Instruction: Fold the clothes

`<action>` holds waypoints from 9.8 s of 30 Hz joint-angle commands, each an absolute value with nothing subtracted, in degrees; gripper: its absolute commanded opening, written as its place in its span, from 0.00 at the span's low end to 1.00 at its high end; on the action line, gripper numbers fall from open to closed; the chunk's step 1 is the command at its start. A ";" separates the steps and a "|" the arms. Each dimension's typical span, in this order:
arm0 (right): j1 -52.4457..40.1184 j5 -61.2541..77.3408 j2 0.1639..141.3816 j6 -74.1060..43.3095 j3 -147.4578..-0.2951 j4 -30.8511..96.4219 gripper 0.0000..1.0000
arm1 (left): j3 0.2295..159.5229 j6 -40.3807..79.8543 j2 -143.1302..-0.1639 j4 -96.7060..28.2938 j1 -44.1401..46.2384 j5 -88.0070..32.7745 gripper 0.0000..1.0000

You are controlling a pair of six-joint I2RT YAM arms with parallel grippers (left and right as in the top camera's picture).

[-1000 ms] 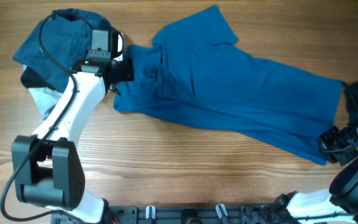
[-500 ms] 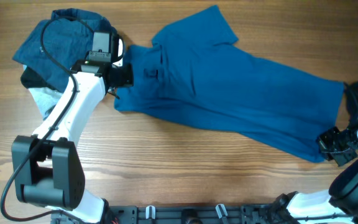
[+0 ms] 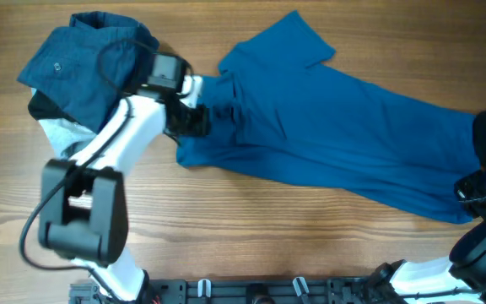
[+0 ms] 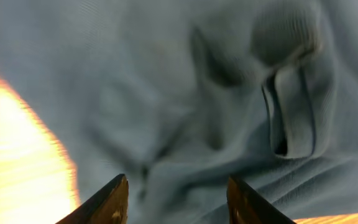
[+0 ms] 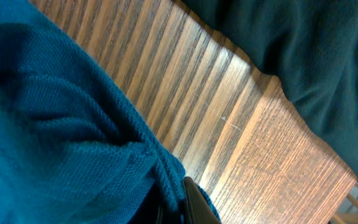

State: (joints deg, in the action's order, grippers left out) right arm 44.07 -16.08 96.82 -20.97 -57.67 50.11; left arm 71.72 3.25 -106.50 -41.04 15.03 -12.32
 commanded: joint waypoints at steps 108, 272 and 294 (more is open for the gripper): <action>46.92 -0.89 98.13 -19.40 -63.48 56.82 0.80 | 70.43 11.20 -106.52 -79.92 2.68 -7.40 0.04; 35.55 16.14 94.13 -12.16 -70.91 39.00 0.04 | 82.72 -2.52 -114.19 -44.56 18.79 -0.14 0.72; 35.55 16.14 94.13 -12.12 -70.91 40.36 0.04 | 85.10 20.16 -106.56 -60.23 14.44 0.45 0.59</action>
